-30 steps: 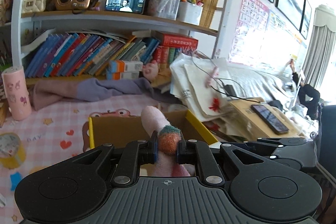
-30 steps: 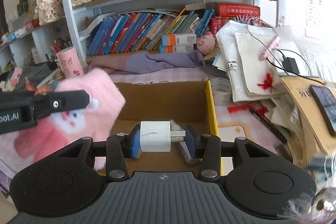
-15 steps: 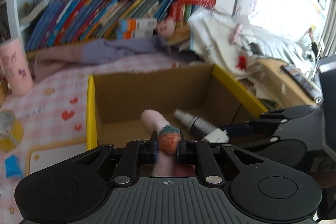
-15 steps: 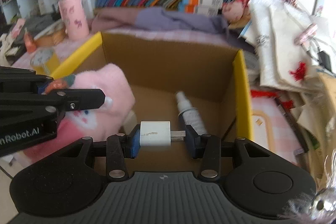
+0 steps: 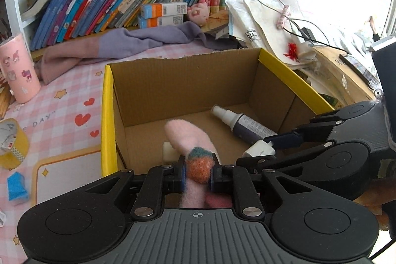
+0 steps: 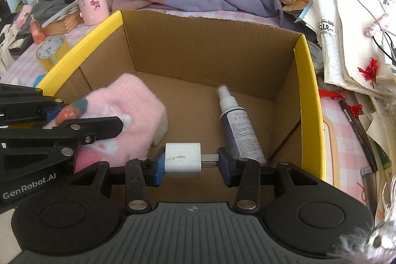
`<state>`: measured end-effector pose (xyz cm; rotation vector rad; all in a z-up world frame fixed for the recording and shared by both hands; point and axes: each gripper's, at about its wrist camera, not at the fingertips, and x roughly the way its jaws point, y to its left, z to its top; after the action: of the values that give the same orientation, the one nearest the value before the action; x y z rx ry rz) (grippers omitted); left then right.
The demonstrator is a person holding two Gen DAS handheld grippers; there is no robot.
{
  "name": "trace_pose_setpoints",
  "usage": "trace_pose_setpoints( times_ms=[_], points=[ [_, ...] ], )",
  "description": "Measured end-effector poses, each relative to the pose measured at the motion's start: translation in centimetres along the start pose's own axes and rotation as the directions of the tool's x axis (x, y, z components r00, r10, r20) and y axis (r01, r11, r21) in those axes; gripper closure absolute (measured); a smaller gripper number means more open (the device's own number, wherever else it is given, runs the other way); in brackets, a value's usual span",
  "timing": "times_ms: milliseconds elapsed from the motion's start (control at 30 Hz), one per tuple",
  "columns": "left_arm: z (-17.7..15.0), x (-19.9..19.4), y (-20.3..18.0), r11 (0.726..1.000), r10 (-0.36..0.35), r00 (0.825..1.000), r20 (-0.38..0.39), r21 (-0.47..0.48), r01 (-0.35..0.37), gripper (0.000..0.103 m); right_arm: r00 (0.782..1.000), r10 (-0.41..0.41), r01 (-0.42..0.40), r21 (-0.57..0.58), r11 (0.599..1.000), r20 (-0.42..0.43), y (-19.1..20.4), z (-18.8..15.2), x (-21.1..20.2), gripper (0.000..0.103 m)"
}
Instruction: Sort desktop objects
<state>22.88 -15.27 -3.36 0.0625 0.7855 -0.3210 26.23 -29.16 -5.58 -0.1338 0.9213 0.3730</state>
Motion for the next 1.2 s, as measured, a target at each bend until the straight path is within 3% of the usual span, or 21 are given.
trace_pose_setpoints(
  times_ms=[267,400,500,800,1200],
  points=[
    [0.2,-0.9,-0.2,1.0,0.021,0.999,0.026,0.022,-0.022,0.073,1.0,-0.008,0.008,0.012,1.0,0.004,0.0,0.0,-0.3,0.062],
    [0.0,-2.7,0.3,0.997,0.074,0.993,0.088,-0.003,-0.074,0.038,0.999,-0.01,0.009,0.035,0.999,0.04,-0.1,-0.2,-1.2,0.061],
    [0.1,-4.1,0.9,0.997,0.067,0.989,0.13,-0.036,-0.063,0.026,0.996,0.006,-0.011,0.06,0.998,0.089,-0.2,-0.3,-2.3,0.053],
    [-0.6,-7.4,-0.1,0.997,0.073,0.974,0.214,-0.03,-0.068,0.02,0.974,-0.053,0.034,0.089,0.995,0.219,0.4,-1.0,-6.2,0.047],
    [-2.5,-9.8,0.1,0.997,0.064,0.969,0.24,-0.058,-0.052,0.018,0.953,-0.146,0.099,0.184,0.978,0.265,0.4,-3.7,-9.6,0.045]
  ],
)
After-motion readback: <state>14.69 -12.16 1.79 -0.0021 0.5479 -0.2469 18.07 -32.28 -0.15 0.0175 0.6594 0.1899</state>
